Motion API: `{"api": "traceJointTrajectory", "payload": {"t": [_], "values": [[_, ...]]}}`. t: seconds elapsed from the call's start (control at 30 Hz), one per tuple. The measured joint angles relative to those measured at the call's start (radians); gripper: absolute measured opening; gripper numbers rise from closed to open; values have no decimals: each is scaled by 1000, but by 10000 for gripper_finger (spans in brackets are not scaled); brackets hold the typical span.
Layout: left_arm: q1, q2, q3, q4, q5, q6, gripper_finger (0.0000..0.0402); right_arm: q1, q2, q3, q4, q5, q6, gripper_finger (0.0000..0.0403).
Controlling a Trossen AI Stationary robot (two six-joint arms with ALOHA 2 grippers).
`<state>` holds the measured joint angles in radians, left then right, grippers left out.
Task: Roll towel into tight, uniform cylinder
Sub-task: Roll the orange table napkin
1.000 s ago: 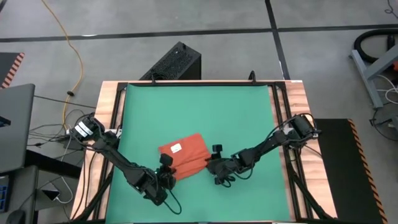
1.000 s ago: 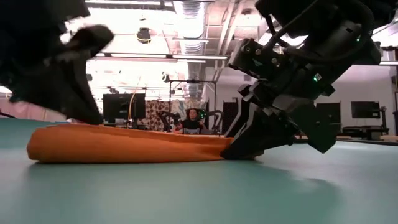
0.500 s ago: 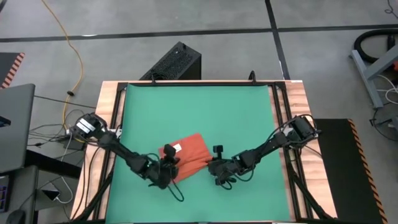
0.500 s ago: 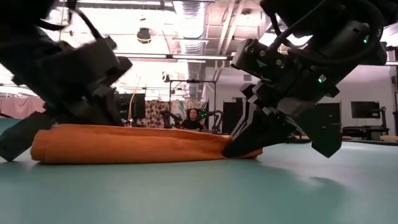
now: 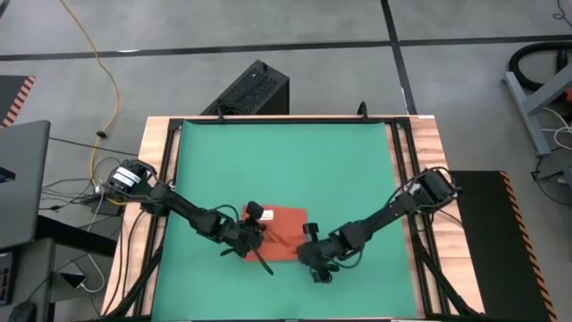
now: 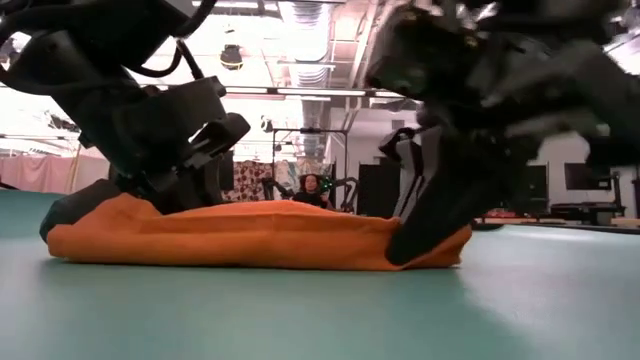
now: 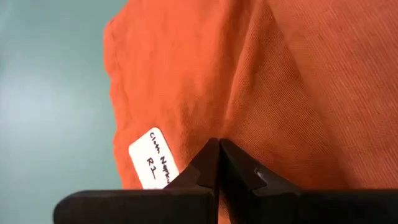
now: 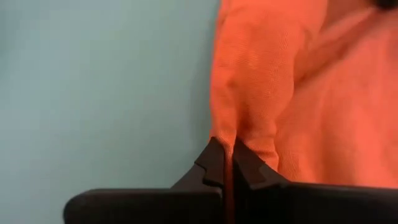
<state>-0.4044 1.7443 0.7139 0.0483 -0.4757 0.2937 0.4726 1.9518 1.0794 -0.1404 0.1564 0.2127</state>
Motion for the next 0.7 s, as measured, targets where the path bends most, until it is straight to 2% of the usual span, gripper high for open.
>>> {"api": "traceJointTrajectory", "payload": {"t": [0.17,0.5,0.7], "values": [[-1,0,0,-4,8,16,0,-97,0,99,-153,-237,27,14],[-2,0,0,-7,2,33,0,-329,6,104,-175,-732,52,13],[-2,0,9,-7,-5,55,0,-427,6,104,-182,-917,119,12]]}}
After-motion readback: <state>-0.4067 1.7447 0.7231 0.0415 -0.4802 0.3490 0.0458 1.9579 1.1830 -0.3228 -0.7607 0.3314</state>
